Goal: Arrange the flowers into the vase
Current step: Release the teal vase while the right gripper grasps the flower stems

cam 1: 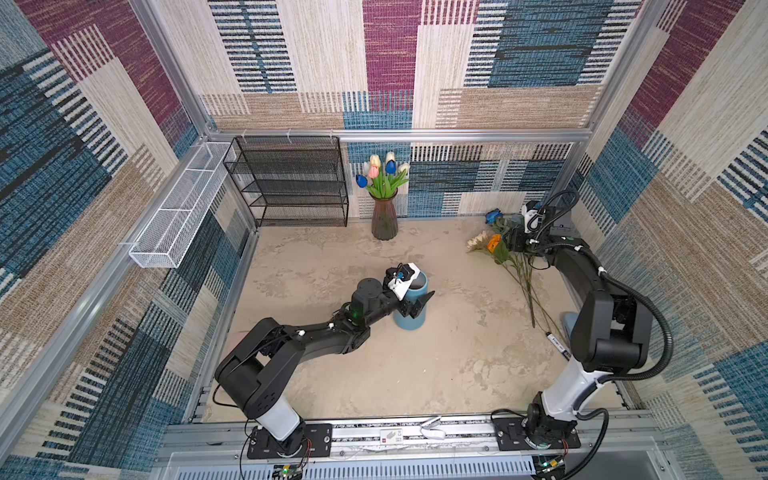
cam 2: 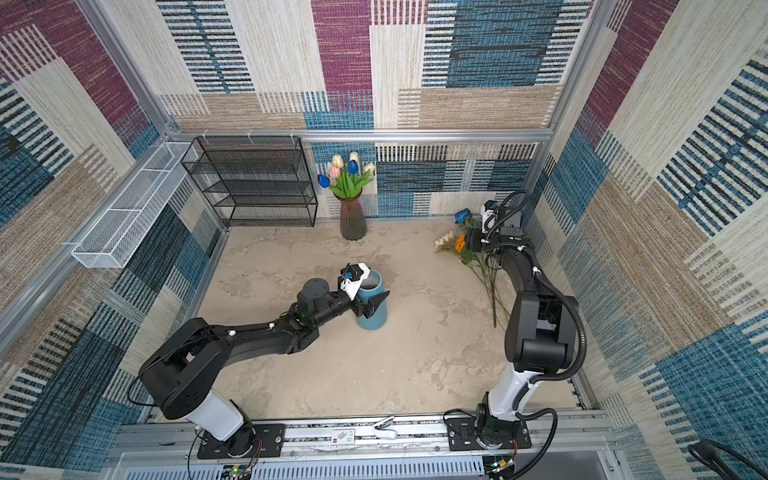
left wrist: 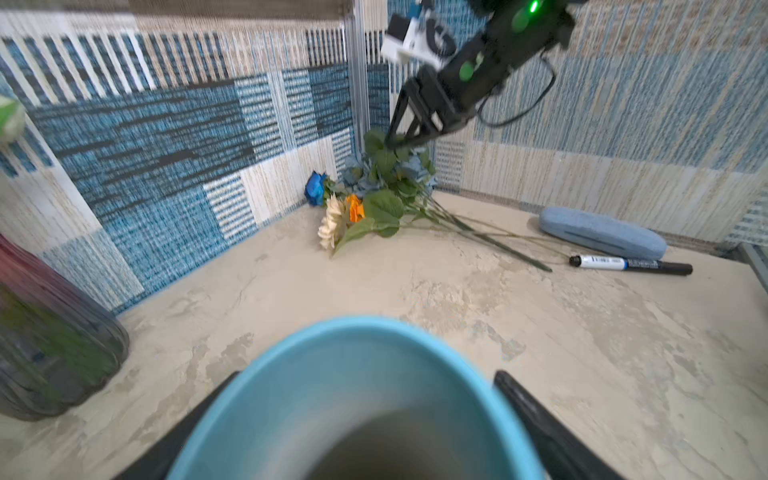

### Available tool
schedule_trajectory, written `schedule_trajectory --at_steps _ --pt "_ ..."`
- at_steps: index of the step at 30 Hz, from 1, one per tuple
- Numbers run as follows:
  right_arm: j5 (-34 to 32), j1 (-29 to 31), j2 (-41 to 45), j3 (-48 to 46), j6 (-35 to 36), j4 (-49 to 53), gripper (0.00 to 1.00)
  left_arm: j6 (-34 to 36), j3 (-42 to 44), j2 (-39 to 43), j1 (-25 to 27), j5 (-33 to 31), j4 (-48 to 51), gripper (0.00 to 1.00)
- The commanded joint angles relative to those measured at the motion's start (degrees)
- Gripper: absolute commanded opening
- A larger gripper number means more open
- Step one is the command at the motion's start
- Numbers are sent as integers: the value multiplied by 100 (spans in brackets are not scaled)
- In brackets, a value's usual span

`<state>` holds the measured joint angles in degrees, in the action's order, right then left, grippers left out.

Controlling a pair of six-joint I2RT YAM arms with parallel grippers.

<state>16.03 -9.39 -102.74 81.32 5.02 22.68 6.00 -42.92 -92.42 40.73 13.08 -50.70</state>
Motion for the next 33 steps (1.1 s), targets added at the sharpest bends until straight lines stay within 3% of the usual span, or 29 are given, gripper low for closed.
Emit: schedule_trajectory --at_steps 1,5,11,20,27,33 --pt "158 -4 -282 173 858 603 65 170 -44 51 3 98 -343 96" --pt "-369 -10 -463 137 1088 470 66 164 -41 122 5 94 -275 96" --pt "-785 7 -940 183 1309 554 60 191 -48 480 5 97 26 97" --pt "-903 7 -1339 31 1346 132 54 -131 -136 1953 8 454 1396 97" --pt "-1065 136 -1483 -21 1364 -152 33 -244 279 3093 23 394 1869 97" --pt "-995 317 -1230 -71 1413 -198 23 -177 679 3291 21 114 1831 96"
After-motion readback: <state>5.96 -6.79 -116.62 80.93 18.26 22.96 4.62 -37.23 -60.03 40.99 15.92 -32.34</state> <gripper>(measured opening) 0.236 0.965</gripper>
